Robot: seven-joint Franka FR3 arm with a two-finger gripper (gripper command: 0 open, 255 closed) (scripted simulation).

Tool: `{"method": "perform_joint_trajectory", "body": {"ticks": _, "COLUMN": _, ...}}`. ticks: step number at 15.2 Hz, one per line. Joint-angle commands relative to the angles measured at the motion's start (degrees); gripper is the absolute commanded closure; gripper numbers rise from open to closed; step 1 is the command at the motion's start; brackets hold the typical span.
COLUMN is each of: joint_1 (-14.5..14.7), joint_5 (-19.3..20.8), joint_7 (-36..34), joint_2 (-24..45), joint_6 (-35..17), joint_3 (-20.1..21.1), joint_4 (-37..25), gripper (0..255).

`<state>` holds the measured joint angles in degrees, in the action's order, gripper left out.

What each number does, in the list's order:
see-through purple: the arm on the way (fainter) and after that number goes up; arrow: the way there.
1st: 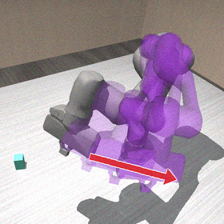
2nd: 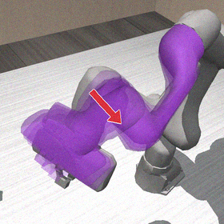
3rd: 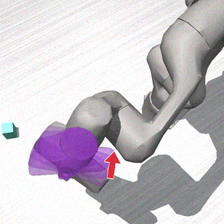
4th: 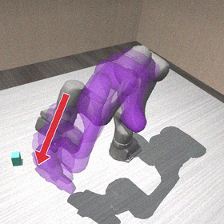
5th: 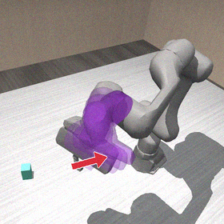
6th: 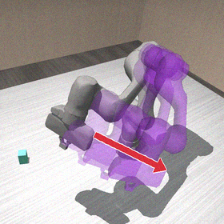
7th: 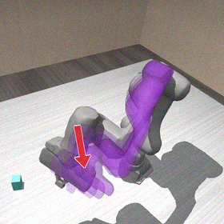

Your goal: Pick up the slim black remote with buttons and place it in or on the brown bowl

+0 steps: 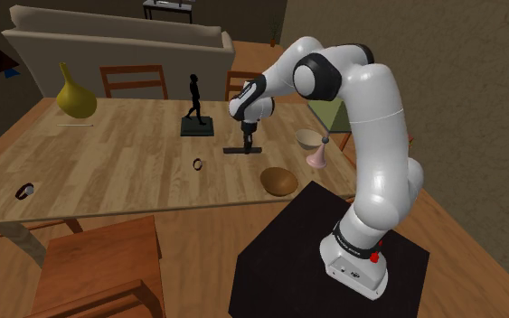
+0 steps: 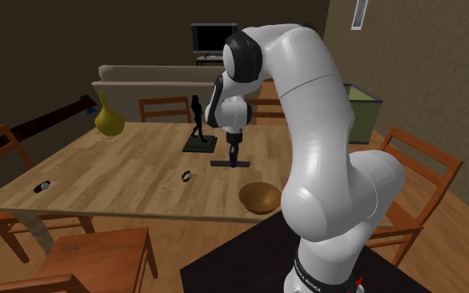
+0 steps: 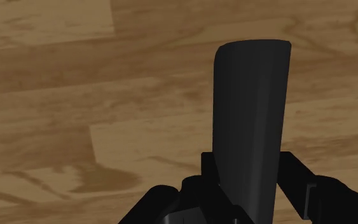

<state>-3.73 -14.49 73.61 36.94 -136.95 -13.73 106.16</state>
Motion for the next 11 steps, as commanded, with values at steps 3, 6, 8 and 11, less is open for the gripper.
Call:
{"method": "perform_joint_trajectory", "body": {"ticks": 3, "joint_1": 0.5, "joint_5": 0.7, "joint_7": -0.5, "joint_2": -2.5, "joint_6": 1.9, "joint_3": -0.6, "joint_4": 0.6, "gripper": 255}}
{"method": "perform_joint_trajectory", "body": {"ticks": 6, "joint_1": 0.8, "joint_5": 1.3, "joint_7": -0.9, "joint_2": -4.2, "joint_6": 3.4, "joint_3": -1.0, "joint_4": 0.7, "gripper": 255}}
{"method": "perform_joint_trajectory", "body": {"ticks": 8, "joint_1": 1.0, "joint_5": 1.7, "joint_7": -1.1, "joint_2": -5.3, "joint_6": 4.5, "joint_3": -1.3, "joint_4": 0.7, "gripper": 255}}
{"method": "perform_joint_trajectory", "body": {"ticks": 11, "joint_1": 1.2, "joint_5": 2.3, "joint_7": -1.5, "joint_2": -6.9, "joint_6": 6.1, "joint_3": -1.7, "joint_4": 0.7, "gripper": 255}}
